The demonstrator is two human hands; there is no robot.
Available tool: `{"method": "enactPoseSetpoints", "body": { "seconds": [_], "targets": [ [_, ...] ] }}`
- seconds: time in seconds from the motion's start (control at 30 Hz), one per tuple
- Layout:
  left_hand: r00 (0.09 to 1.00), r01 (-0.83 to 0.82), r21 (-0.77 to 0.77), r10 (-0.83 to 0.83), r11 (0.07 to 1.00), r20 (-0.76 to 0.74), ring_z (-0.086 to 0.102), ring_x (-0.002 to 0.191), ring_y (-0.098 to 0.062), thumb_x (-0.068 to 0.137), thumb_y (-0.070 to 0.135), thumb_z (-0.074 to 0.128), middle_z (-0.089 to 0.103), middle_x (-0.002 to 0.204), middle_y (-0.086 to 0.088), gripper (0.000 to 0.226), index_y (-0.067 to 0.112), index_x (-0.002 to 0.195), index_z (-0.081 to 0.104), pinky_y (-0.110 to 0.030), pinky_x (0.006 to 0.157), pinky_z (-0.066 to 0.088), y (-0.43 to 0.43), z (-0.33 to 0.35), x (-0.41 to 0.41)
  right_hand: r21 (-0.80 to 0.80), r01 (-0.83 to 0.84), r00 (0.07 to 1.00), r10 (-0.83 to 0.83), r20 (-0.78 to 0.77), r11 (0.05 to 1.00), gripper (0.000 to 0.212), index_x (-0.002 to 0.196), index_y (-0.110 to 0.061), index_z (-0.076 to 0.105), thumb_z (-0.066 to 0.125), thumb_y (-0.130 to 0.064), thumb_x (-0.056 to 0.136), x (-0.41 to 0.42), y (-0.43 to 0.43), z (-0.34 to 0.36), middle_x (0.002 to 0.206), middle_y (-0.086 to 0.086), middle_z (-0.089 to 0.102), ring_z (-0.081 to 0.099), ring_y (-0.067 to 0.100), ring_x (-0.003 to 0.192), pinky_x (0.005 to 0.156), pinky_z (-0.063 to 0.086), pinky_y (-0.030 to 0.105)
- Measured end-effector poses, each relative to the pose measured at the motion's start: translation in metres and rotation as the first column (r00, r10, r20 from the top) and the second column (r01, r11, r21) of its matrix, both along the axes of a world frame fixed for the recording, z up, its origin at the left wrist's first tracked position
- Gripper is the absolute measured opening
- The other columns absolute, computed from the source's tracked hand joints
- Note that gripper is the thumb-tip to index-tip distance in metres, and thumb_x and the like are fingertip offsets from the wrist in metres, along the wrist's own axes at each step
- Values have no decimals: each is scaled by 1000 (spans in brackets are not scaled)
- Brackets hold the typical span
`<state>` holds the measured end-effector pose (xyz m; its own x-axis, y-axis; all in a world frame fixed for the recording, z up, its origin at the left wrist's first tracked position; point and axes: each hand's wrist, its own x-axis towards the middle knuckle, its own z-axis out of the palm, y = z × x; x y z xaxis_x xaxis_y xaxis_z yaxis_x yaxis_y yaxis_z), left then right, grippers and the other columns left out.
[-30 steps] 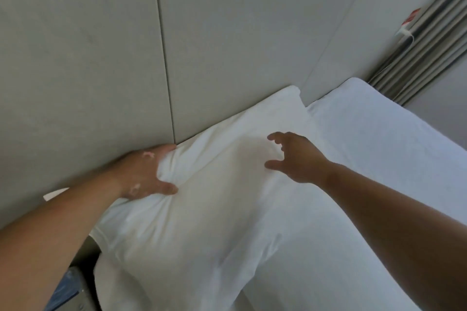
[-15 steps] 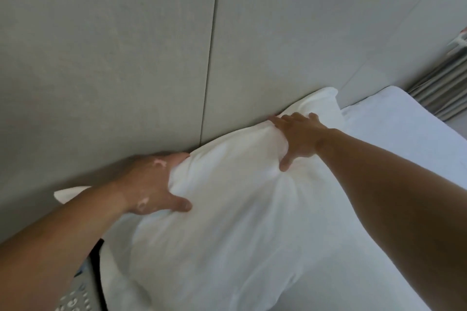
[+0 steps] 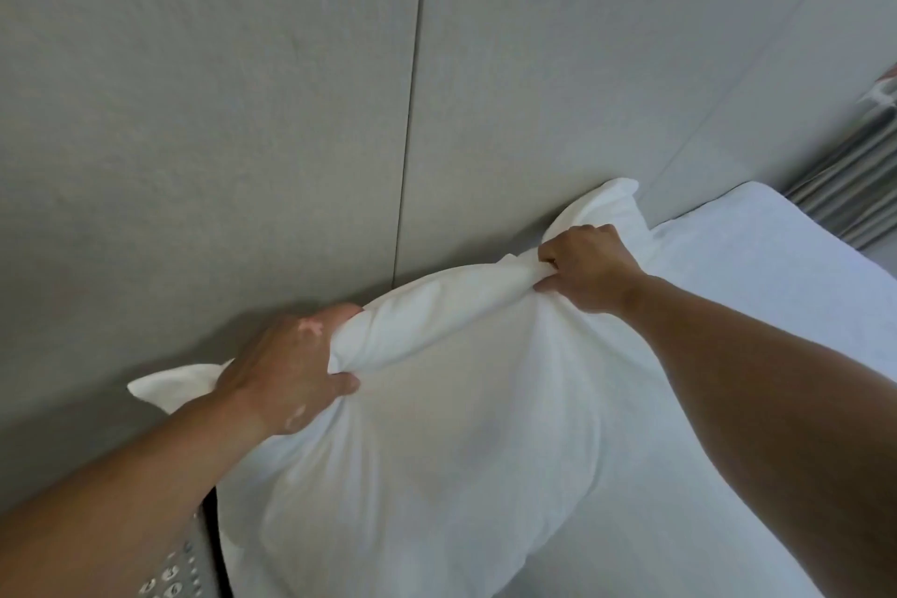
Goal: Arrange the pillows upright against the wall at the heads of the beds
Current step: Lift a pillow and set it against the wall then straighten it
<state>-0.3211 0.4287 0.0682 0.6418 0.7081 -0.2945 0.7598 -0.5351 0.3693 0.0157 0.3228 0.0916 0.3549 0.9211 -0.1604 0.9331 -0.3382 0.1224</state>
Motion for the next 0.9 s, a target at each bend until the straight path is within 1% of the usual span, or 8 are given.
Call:
{"method": "enactPoseSetpoints", "body": {
  "seconds": [0.1, 0.27, 0.43, 0.53, 0.63, 0.7, 0.73, 0.9],
  "targets": [
    [999, 4, 72, -6, 997, 33, 66, 120, -28, 86, 45, 78, 75, 125, -2, 77, 38, 154, 42, -34, 96, 52, -6, 34, 2, 83, 9, 1000, -8, -12, 996, 36, 64, -22, 48, 71, -33, 90, 4, -11, 40, 64, -9, 46, 48, 26, 76, 72, 36, 39],
    [994, 36, 254, -62, 967, 94, 60, 131, -27, 87, 41, 78, 65, 145, -1, 76, 36, 154, 43, -34, 105, 45, -10, 94, 3, 280, 5, 1000, 4, -30, 960, 54, 57, -23, 32, 76, -31, 87, 4, -26, 80, 58, -6, 40, 40, 26, 69, 65, 28, 36],
    [991, 43, 343, -83, 938, 103, 65, 121, -31, 83, 39, 81, 68, 136, -1, 76, 38, 151, 48, -41, 101, 53, -19, 99, -3, 372, 44, 997, -15, -80, 927, 59, 57, -27, 28, 79, -29, 85, -10, -43, 55, 56, -8, 39, 46, 29, 73, 64, 36, 38],
    [994, 93, 343, -108, 935, 24, 64, 120, -31, 83, 41, 81, 68, 132, -2, 78, 36, 153, 47, -40, 101, 51, -19, 68, 0, 295, 78, 992, -43, -121, 952, 53, 58, -27, 31, 74, -26, 89, -12, -49, 20, 60, -6, 42, 53, 31, 79, 69, 46, 42],
    [994, 106, 290, -98, 951, -44, 59, 127, -29, 86, 44, 77, 64, 136, -1, 79, 34, 156, 41, -38, 107, 46, -16, 35, -1, 147, 96, 978, -66, -200, 985, 11, 88, -23, 68, 64, -27, 96, -17, -47, -6, 86, -1, 55, 57, 29, 104, 84, 51, 42],
    [989, 116, 309, -83, 944, -120, 59, 124, -31, 83, 47, 77, 66, 132, -3, 83, 33, 157, 41, -42, 109, 46, -10, 14, -9, 71, 125, 963, -104, -249, 990, 32, 127, -25, 66, 65, -28, 95, -12, -40, -11, 110, 0, 58, 53, 23, 118, 96, 50, 42],
    [986, 122, 336, -77, 934, -145, 60, 120, -33, 79, 50, 79, 68, 128, -4, 87, 32, 156, 42, -46, 107, 48, -6, 4, -13, 62, 156, 954, -135, -268, 986, 42, 134, -25, 59, 68, -29, 92, -10, -37, -8, 117, 1, 58, 53, 22, 118, 97, 50, 43],
    [984, 124, 405, -59, 906, -170, 57, 122, -33, 77, 58, 73, 64, 131, -4, 93, 33, 158, 37, -46, 107, 43, -5, -5, -13, -150, 294, 938, -315, -146, 944, 34, 99, -21, 62, 70, -43, 75, -24, -54, -34, 104, 3, 68, 68, 30, 97, 76, 54, 36]
  ]
}}
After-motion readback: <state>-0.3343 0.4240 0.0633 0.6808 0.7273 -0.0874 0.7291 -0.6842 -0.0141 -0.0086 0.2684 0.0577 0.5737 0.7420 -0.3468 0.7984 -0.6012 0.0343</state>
